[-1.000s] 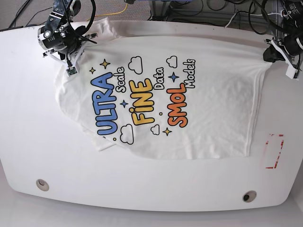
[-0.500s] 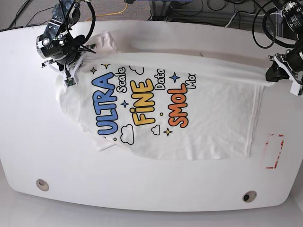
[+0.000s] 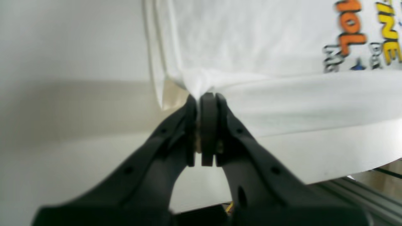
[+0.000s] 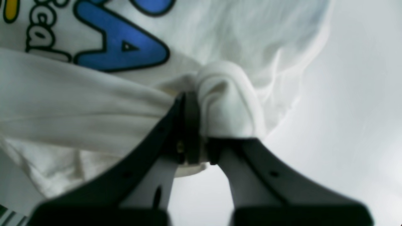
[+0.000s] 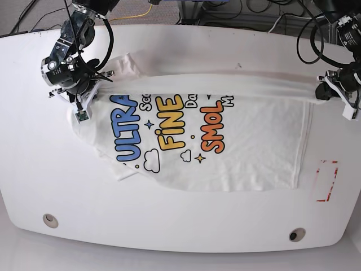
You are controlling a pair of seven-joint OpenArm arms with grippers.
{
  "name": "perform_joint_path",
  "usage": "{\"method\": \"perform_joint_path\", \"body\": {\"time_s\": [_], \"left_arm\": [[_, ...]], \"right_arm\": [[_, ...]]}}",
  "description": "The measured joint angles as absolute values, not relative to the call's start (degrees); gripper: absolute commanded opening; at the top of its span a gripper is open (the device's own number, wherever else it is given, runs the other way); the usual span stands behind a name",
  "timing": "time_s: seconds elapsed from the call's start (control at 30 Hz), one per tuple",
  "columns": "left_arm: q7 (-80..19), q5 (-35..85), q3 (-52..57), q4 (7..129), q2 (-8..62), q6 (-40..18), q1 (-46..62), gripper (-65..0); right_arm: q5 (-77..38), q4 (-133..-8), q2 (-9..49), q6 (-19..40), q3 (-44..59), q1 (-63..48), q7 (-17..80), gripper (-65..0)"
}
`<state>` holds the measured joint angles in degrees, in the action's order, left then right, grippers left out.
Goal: Layout the t-shirt on the table in an organized manner, then fold the t-shirt properly
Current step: 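Pull the held hem corners apart with both grippers to smooth the shirt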
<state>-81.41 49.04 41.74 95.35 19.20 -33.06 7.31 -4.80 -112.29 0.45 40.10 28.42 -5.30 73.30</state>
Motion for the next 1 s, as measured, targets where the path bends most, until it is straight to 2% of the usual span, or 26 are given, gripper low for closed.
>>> {"method": "perform_joint_path", "body": {"time_s": [0.27, 0.8, 1.0], "left_arm": [[-81.14, 48.86, 41.45, 91.68, 19.11, -33.04, 3.49, -64.7], [-79.0, 47.99, 33.21, 82.65, 21.12, -33.04, -2.59, -64.6], [-79.07, 44.01, 30.72, 78.91, 21.28, -33.06, -5.82, -64.6]], "right_arm": [[-4.75, -109.16, 0.64, 40.1, 28.45, -2.92, 73.12, -64.7], [-4.34, -103.94, 0.64, 40.1, 28.45, 0.14, 70.06, -64.4], [-4.25, -101.47, 0.84, 40.07, 28.56, 1.52, 70.15, -64.4]]}}
